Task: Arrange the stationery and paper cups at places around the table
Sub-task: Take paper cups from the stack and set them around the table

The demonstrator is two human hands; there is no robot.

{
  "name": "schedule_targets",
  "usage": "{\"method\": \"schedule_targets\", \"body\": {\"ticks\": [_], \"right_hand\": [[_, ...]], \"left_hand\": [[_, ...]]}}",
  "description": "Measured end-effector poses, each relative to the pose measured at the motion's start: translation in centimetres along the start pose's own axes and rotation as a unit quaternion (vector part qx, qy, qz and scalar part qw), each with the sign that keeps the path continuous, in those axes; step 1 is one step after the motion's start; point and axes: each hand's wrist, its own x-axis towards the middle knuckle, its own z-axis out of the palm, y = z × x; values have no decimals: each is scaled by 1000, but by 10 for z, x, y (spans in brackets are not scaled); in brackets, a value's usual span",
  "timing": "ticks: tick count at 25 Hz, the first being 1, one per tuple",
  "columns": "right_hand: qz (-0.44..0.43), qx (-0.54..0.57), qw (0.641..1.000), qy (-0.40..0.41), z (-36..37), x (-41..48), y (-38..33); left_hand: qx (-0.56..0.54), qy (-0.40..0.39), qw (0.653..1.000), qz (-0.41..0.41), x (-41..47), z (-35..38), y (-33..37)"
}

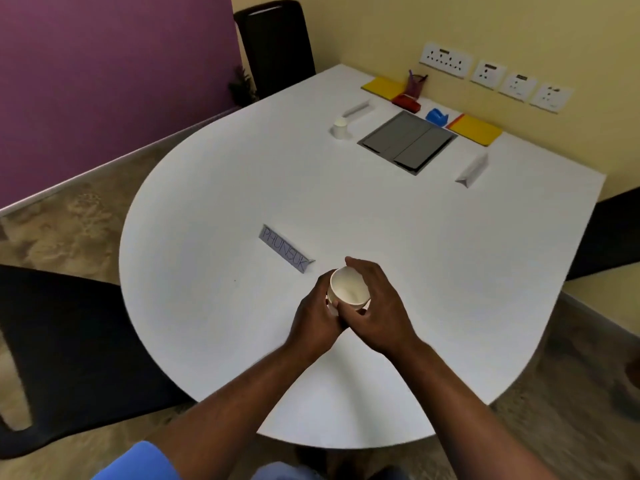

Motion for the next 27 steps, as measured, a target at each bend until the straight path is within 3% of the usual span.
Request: {"method": "schedule_targets", "body": {"ticks": [9, 19, 27], "right_hand": [[23, -6, 998, 54, -22, 84, 59], [116, -65, 989, -66, 6, 127, 208], [109, -81, 982, -132, 35, 151, 265]], "left_hand": [[23, 73, 993, -89, 54, 23, -36], [56, 137, 975, -167, 86, 61, -63], [50, 173, 961, -208, 95, 76, -76]]}}
